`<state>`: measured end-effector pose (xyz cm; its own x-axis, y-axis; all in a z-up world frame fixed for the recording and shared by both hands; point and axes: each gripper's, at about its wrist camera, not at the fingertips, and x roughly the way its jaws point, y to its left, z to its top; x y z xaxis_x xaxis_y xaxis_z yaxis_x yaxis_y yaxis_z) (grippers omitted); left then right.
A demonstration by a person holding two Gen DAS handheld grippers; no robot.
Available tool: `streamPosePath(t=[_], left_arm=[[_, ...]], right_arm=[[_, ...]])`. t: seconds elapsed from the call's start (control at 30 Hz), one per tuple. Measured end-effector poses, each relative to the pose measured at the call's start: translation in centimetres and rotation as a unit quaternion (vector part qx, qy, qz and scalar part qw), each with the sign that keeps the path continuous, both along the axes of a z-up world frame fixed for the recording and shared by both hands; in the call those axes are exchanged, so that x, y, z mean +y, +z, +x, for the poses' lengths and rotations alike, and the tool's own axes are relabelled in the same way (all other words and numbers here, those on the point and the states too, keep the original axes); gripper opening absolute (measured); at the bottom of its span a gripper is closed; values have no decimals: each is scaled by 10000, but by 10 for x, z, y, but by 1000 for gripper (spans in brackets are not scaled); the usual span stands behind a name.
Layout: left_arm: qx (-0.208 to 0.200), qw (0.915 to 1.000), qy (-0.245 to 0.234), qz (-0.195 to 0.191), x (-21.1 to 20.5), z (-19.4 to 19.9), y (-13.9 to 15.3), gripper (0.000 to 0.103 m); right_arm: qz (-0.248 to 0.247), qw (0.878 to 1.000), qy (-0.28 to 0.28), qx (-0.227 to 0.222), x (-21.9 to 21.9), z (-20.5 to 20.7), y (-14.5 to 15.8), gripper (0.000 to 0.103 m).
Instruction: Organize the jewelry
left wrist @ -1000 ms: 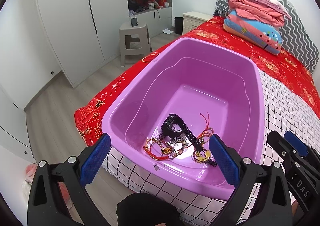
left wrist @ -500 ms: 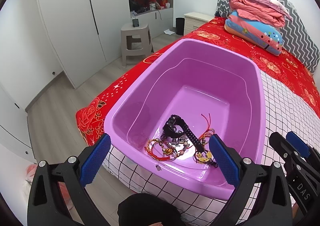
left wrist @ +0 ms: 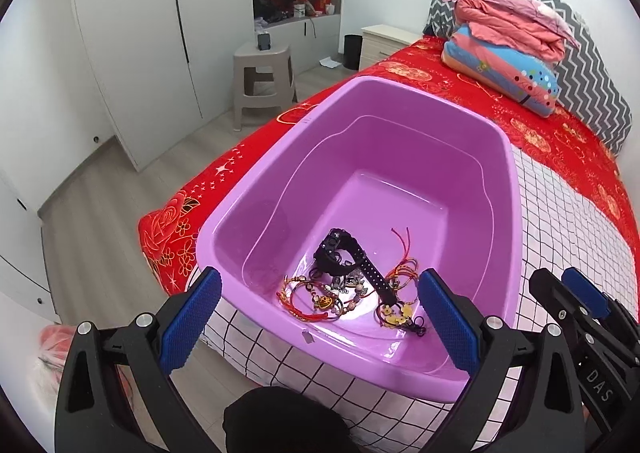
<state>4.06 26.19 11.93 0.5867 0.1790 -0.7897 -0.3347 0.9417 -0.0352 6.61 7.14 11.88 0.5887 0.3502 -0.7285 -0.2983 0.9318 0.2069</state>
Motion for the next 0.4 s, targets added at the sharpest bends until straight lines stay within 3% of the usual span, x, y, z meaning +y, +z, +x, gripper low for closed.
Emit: streamPosePath(t=[0.4], left_arm=[[126,9997,121,188,-5,0,-1,97]], right_arm=[[45,10000,-18,15,-1,0,-1,59]])
